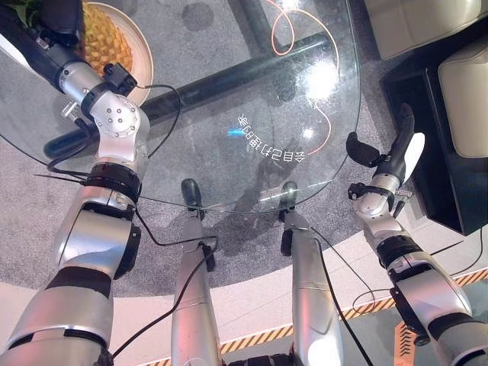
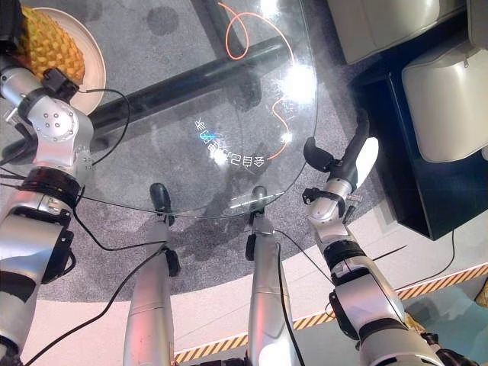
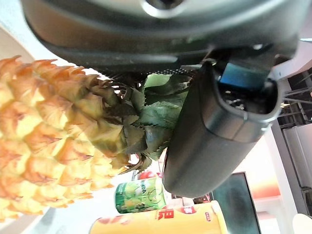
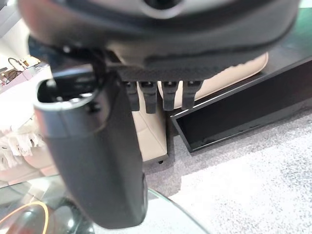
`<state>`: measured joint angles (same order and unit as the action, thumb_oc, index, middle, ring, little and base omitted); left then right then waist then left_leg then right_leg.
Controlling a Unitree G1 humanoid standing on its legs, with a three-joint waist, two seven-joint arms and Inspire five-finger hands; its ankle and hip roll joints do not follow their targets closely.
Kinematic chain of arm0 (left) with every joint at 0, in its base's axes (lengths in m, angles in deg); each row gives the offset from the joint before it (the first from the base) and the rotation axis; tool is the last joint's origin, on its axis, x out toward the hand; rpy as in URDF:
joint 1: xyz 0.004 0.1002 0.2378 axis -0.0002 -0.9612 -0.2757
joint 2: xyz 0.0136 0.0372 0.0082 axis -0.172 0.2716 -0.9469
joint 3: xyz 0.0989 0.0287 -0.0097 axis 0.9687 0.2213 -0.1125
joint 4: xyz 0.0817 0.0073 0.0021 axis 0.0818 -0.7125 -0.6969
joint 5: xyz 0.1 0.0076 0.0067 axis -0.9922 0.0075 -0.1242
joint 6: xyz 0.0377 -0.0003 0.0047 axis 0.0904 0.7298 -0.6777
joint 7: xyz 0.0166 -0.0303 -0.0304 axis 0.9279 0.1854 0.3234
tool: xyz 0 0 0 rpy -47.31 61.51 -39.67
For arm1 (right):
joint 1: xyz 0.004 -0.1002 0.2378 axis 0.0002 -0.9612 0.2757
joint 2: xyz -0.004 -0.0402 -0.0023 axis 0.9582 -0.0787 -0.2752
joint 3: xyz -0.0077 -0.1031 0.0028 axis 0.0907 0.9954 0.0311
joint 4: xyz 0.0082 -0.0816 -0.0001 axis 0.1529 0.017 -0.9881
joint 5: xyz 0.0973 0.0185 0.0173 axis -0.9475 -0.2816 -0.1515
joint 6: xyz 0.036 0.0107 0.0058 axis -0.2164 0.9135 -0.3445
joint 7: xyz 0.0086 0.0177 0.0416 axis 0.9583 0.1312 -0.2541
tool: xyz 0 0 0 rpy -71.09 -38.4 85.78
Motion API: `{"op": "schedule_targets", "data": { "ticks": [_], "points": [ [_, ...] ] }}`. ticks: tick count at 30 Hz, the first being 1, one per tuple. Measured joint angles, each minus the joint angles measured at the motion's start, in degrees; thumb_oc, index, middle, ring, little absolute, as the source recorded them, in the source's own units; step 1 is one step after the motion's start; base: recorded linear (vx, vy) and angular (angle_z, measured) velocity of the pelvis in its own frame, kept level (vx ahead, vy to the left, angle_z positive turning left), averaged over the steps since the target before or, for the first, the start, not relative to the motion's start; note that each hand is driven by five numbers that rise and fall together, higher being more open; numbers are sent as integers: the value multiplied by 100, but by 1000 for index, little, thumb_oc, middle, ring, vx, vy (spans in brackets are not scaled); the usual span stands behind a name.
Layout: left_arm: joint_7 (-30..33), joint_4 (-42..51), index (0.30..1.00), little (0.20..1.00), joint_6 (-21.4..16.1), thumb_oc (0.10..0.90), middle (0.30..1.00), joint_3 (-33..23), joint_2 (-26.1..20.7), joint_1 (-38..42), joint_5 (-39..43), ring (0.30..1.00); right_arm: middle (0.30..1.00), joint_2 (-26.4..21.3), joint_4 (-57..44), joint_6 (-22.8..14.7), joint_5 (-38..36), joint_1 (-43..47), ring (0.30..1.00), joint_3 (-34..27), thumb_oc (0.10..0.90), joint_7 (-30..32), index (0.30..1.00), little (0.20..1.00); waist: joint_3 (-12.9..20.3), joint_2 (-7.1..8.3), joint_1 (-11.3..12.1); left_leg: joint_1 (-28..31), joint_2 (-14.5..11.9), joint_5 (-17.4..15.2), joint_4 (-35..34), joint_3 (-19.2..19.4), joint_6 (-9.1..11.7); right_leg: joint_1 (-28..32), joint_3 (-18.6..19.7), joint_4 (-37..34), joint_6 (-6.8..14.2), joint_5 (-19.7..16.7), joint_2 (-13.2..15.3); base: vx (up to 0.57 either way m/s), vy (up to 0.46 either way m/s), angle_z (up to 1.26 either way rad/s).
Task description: Pick up the fruit to the plate
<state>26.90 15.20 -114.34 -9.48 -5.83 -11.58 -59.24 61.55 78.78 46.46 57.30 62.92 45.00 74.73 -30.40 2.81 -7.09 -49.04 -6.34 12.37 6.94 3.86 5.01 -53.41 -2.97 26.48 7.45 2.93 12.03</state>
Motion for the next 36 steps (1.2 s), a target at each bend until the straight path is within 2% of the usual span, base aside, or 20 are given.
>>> {"op": "schedule_targets", "data": {
  "ticks": [3,11,13,15,16,24,26,36],
  "points": [
    [-45,33,582,529,0,429,582,0,1,-50,-5,582,900,-1,11,1,-1,-24,900,-16,800,64,900,900,-1,-1,53,0,-2,0,0,-2,0,0,-3,11,0,1,0,0,0,0],
    [-57,33,587,535,-2,435,587,0,1,-73,-5,587,900,-1,13,1,26,-52,900,-90,800,65,900,900,-1,-1,67,-1,-3,0,-1,-3,0,0,-7,12,2,3,1,0,0,0],
    [-63,34,611,562,-11,462,611,-1,1,-73,-5,611,900,-1,13,0,27,-52,900,-90,800,65,900,900,-1,-1,68,-1,-3,0,-1,-3,0,0,-8,12,3,4,1,0,0,0],
    [-75,34,789,771,-13,671,789,0,1,-73,-5,789,900,-1,13,0,28,-52,900,-90,800,65,900,900,-1,-1,64,-2,-3,0,-1,-3,0,0,-8,11,4,4,1,0,0,0],
    [-113,33,900,900,-14,800,900,0,1,-73,-5,900,900,-1,13,1,29,-52,900,-90,800,66,900,900,-1,-1,66,-2,-3,0,-2,-3,0,-1,-7,11,4,5,1,0,0,0],
    [-296,89,900,900,-93,800,900,11,4,-82,-5,900,900,-1,12,0,41,-53,900,-92,800,72,900,900,-1,-1,67,-3,-3,-1,-7,-3,1,-3,-8,11,9,12,1,0,0,0],
    [-299,198,865,859,-97,759,865,11,5,-156,-4,865,900,-1,12,0,46,-55,900,-92,800,75,900,900,-1,-1,72,-3,-3,-1,-8,-3,1,-3,-8,12,11,15,1,0,0,0],
    [-540,511,848,840,-151,740,848,-3,40,-490,-2,848,900,-1,12,0,51,-95,900,-125,800,137,900,900,-1,-3,124,-7,-4,-2,-17,-28,1,-5,-30,28,26,38,2,0,0,0]
  ]
}}
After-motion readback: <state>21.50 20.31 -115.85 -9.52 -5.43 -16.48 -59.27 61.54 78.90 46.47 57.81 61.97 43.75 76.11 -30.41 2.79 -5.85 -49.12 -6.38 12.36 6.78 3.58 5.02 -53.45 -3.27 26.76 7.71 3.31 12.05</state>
